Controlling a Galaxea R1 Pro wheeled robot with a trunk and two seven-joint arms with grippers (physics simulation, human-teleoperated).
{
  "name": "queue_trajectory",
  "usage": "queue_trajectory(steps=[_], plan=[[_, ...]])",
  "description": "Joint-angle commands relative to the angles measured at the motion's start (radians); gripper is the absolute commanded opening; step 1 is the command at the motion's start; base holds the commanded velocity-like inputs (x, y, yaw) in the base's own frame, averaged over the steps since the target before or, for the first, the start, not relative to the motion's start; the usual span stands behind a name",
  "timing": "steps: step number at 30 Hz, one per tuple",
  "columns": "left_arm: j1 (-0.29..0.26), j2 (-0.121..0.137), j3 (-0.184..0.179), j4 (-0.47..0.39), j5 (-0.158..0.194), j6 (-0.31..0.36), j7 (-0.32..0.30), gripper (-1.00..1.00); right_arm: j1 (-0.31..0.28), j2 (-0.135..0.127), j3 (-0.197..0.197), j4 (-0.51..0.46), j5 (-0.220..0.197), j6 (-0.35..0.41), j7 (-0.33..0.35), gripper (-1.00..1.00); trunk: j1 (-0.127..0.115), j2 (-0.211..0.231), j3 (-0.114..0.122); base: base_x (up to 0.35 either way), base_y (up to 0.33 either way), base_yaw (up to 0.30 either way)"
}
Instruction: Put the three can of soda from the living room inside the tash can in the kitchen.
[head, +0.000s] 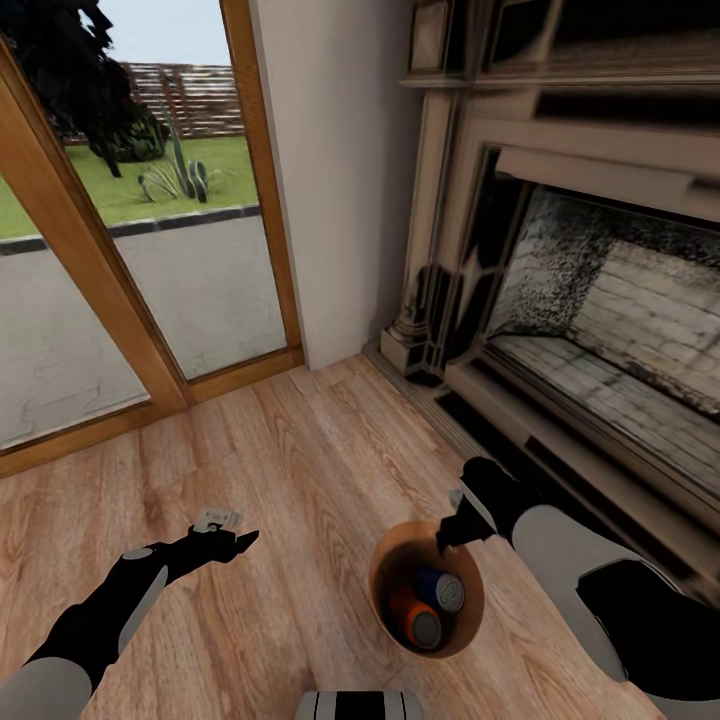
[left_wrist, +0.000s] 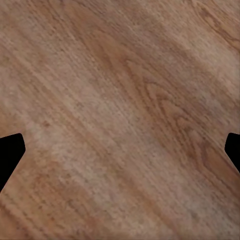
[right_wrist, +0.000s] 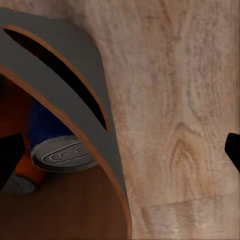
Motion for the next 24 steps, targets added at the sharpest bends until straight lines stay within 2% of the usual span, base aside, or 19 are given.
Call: queue_trajectory(steps=[1,2,10,18,24], plan=[[0.000,0.000,0.000,0.000,0.000,0.000,0.000,1.00,0.000,0.000,0.000,-0.009,0.000,0.000,0.000,1.00,0.000,0.000,0.000,0.000,0.000,0.000],[0.000,0.000,0.002,0.001,0.000,0.000,0.000,1.00,0.000,0.000,0.001,-0.038,-0.003,0.000,0.000,1.00,0.000,0.000,0.000,0.000,0.000,0.000],[0.000,0.000,0.003,0.001,-0.001,-0.001,0.000,1.00,0.000,0.000,-0.004,-0.052,-0.003,0.000,0.000,1.00,0.000,0.000,0.000,0.000,0.000,0.000],[0.000,0.000,0.004,0.026,0.001,-0.036,0.001,1.00,0.000,0.000,-0.005,-0.088,-0.005,0.000,0.000,1.00,0.000,0.000,0.000,-0.001,0.000,0.000],[0.000,0.000,0.004,0.035,0.001,-0.042,0.000,1.00,0.002,0.000,-0.002,-0.134,-0.007,0.000,-0.001,1.00,0.000,0.000,0.000,-0.198,0.000,0.000]])
